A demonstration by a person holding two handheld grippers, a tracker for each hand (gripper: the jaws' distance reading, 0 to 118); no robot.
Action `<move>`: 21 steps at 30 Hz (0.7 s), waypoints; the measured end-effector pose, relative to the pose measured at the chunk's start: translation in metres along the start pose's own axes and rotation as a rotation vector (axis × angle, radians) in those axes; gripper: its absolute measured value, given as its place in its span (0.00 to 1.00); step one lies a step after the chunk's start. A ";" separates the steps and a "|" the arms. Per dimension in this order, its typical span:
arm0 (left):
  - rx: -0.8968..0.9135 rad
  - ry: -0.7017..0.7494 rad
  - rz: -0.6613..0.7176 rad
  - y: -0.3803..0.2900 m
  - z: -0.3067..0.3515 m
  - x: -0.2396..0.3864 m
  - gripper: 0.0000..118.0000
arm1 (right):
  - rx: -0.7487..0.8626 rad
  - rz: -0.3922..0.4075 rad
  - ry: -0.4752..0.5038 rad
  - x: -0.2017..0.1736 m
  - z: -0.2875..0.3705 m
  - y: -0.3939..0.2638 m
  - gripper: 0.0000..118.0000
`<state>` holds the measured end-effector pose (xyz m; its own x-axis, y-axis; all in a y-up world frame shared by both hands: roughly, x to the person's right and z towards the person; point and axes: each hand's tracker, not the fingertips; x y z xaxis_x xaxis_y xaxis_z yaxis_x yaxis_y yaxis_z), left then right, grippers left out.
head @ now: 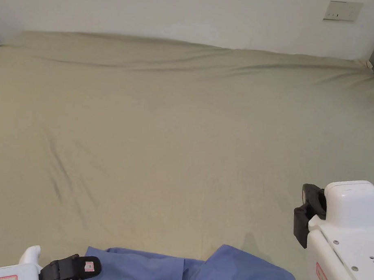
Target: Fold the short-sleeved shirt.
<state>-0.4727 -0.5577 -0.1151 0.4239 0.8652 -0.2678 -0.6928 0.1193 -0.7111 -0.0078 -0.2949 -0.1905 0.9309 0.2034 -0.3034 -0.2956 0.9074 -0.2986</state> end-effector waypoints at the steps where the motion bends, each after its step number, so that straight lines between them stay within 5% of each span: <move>1: 0.005 -0.095 0.012 0.000 -0.004 0.001 1.00 | -0.001 0.002 0.002 -0.001 0.000 0.000 0.00; 5: -0.061 -0.137 0.065 -0.004 -0.031 0.012 0.92 | -0.004 0.008 0.008 -0.005 -0.002 0.001 0.00; 6: -0.072 -0.103 0.014 -0.003 -0.031 0.017 0.61 | -0.005 0.010 0.011 -0.006 -0.002 0.002 0.00; 7: -0.079 -0.036 -0.037 -0.002 -0.028 0.025 0.08 | -0.005 0.013 0.012 -0.007 -0.002 0.003 0.00; 9: -0.063 0.277 -0.227 -0.006 -0.033 0.038 0.09 | -0.003 0.019 0.016 -0.008 -0.001 0.004 0.00; 15: -0.023 0.272 -0.373 -0.014 -0.016 0.059 0.09 | 0.007 0.028 0.022 -0.011 0.001 0.008 0.00; 21: 0.061 0.333 -0.373 -0.008 0.019 0.071 0.09 | 0.021 0.038 0.022 -0.012 0.006 0.012 0.00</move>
<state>-0.4484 -0.4873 -0.1162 0.8053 0.5571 -0.2025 -0.4872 0.4274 -0.7616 -0.0213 -0.2838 -0.1848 0.9142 0.2298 -0.3338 -0.3257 0.9067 -0.2678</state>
